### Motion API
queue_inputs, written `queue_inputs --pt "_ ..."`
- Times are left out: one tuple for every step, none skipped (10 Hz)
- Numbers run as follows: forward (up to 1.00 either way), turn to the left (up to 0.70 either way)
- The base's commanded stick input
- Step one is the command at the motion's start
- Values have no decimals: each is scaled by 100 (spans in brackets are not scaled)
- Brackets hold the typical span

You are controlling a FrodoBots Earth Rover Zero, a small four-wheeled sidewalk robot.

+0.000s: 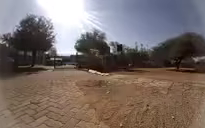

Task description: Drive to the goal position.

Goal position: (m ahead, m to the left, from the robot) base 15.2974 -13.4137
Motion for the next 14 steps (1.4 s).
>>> queue_inputs --pt "100 -27" --pt "100 -27" --pt "17 -4" --pt "64 -17" --pt "100 -27" --pt "100 -27" --pt "100 -27" --pt "100 -27" --pt "100 -27" --pt "100 -27" --pt "100 -27" --pt "100 -27" --pt "100 -27" --pt "100 -27"
